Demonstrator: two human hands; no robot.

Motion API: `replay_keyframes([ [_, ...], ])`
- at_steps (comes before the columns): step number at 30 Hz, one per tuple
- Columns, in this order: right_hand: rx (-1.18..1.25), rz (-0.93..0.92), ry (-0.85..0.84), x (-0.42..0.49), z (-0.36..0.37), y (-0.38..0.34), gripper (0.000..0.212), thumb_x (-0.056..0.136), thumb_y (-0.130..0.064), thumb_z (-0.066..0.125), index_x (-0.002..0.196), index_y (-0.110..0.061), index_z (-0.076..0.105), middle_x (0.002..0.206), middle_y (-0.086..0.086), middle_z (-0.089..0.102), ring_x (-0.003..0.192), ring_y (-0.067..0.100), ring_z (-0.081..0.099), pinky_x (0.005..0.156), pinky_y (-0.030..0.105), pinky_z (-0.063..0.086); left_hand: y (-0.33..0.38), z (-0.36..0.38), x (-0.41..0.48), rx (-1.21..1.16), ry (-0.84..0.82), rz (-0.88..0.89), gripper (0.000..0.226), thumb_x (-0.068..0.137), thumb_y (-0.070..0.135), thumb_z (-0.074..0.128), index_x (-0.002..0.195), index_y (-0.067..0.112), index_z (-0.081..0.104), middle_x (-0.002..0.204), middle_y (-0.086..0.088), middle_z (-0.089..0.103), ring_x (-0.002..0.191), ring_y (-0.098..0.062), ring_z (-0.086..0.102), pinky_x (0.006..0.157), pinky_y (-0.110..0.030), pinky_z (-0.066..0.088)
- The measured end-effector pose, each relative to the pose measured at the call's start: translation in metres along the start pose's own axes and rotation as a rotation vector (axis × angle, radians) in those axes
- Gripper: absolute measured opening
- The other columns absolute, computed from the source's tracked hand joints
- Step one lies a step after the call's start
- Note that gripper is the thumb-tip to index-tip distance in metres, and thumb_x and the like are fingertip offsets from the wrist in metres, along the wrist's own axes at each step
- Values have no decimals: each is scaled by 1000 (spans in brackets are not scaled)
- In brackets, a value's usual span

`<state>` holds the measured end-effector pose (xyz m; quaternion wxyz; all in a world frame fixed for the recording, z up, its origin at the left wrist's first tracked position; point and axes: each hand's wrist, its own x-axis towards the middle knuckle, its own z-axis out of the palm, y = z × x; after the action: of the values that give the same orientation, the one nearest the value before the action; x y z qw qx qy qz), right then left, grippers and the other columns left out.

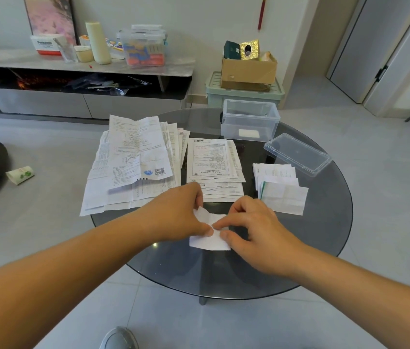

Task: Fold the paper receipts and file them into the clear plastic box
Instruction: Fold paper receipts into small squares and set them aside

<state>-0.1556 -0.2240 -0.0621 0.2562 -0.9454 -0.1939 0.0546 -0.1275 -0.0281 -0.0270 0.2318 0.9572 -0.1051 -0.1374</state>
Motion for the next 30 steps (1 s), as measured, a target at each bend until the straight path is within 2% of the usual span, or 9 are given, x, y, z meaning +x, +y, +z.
replay_keyframes([
  [3, 22, 15, -19, 0, -1, -1, 25, 97, -47, 54, 119, -44, 67, 105, -23, 39, 108, 4, 36, 96, 29, 42, -3, -5, 3, -111, -18, -16, 43, 82, 32, 80, 109, 29, 47, 87, 6, 61, 76, -15, 63, 68, -26, 56],
  [7, -2, 2, -32, -1, -5, -2, 36, 93, -60, 52, 122, -43, 64, 111, -23, 39, 109, 2, 34, 100, 31, 41, -11, -14, 2, -359, -129, -3, 12, 97, 18, 61, 103, 24, 70, 85, -2, 73, 73, -15, 72, 63, -23, 57],
  [11, -137, -28, -31, -2, -9, -2, 67, 79, -82, 47, 131, -41, 58, 115, -21, 38, 110, 3, 33, 100, 28, 36, -11, -20, -1, -506, -207, -77, 26, 99, 7, 52, 98, 11, 77, 84, -4, 76, 72, -13, 69, 69, -30, 55],
  [14, -206, -47, -19, -4, -10, -2, 82, 70, -90, 46, 135, -41, 54, 115, -21, 37, 107, 3, 31, 96, 25, 33, -15, -20, -5, -457, -262, -11, 29, 93, -1, 54, 104, 15, 76, 91, -4, 77, 79, -16, 70, 75, -29, 57],
  [16, -235, -47, -17, -5, -8, -3, 84, 70, -90, 48, 137, -40, 52, 118, -20, 36, 109, 4, 30, 96, 24, 32, -17, -15, -7, -361, -202, 62, 26, 89, 5, 64, 104, 22, 76, 89, -4, 76, 76, -18, 68, 76, -25, 57],
  [19, -233, -64, 2, -7, -5, -3, 73, 76, -84, 49, 133, -39, 55, 118, -18, 38, 108, 4, 31, 94, 23, 31, -16, -9, -9, -252, -15, 149, 11, 88, 20, 73, 93, 28, 78, 80, 5, 74, 71, -14, 66, 67, -20, 55],
  [22, -194, -77, 23, -8, -3, -1, 51, 86, -74, 47, 121, -40, 61, 111, -19, 40, 103, 3, 33, 90, 23, 34, -17, -3, -9, -167, 74, 255, 5, 88, 34, 74, 84, 31, 75, 87, 14, 67, 85, -2, 62, 72, -17, 52],
  [24, -158, -72, 47, -8, -3, -1, 39, 91, -66, 48, 113, -39, 64, 104, -19, 44, 98, 4, 37, 87, 24, 36, -19, 0, -7, -138, 90, 318, 8, 89, 38, 71, 84, 33, 70, 94, 16, 61, 92, 0, 58, 75, -13, 48],
  [30, -29, -4, 98, -8, -9, 0, 16, 94, -50, 57, 103, -37, 59, 95, -20, 56, 92, 6, 50, 82, 25, 45, -18, 8, -4, -94, 79, 291, 6, 93, 36, 65, 90, 32, 64, 87, 15, 64, 85, 2, 57, 66, -10, 44],
])
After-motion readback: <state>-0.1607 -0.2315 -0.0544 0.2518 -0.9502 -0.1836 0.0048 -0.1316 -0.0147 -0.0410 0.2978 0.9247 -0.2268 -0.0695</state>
